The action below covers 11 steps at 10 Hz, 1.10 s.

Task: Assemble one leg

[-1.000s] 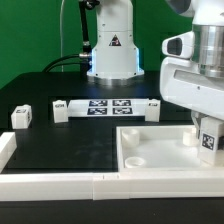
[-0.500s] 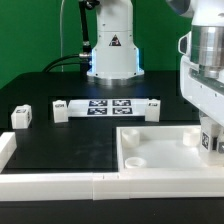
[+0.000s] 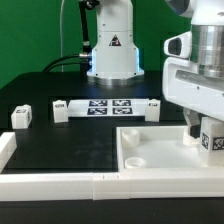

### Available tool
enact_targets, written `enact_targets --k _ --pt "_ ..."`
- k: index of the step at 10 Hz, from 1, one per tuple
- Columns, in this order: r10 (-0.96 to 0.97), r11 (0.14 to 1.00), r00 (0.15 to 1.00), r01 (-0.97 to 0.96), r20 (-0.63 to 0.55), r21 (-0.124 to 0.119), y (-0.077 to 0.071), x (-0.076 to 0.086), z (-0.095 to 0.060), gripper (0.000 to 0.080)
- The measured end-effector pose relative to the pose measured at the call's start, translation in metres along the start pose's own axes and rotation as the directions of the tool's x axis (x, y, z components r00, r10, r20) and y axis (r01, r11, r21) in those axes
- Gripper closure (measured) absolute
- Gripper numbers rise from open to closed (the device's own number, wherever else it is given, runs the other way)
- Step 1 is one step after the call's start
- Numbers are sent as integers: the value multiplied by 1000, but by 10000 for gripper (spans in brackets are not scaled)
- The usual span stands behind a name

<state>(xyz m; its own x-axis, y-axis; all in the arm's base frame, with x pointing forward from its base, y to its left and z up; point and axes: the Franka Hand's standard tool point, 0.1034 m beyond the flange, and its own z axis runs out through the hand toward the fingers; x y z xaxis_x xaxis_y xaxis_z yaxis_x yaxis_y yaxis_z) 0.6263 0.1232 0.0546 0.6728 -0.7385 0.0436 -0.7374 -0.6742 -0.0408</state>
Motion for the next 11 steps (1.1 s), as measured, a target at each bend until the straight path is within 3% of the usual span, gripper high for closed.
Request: enact_targets --k 2,5,7,10,11 --pt "-231 973 973 231 1 -2 1 -1 1 153" --pt "-528 849 849 528 2 -2 3 -2 3 151" --pt "-695 719 719 695 -1 -10 3 0 2 151" --pt "-715 699 699 715 0 -11 3 0 3 188" --pt "-715 699 699 715 0 -11 3 0 3 380"
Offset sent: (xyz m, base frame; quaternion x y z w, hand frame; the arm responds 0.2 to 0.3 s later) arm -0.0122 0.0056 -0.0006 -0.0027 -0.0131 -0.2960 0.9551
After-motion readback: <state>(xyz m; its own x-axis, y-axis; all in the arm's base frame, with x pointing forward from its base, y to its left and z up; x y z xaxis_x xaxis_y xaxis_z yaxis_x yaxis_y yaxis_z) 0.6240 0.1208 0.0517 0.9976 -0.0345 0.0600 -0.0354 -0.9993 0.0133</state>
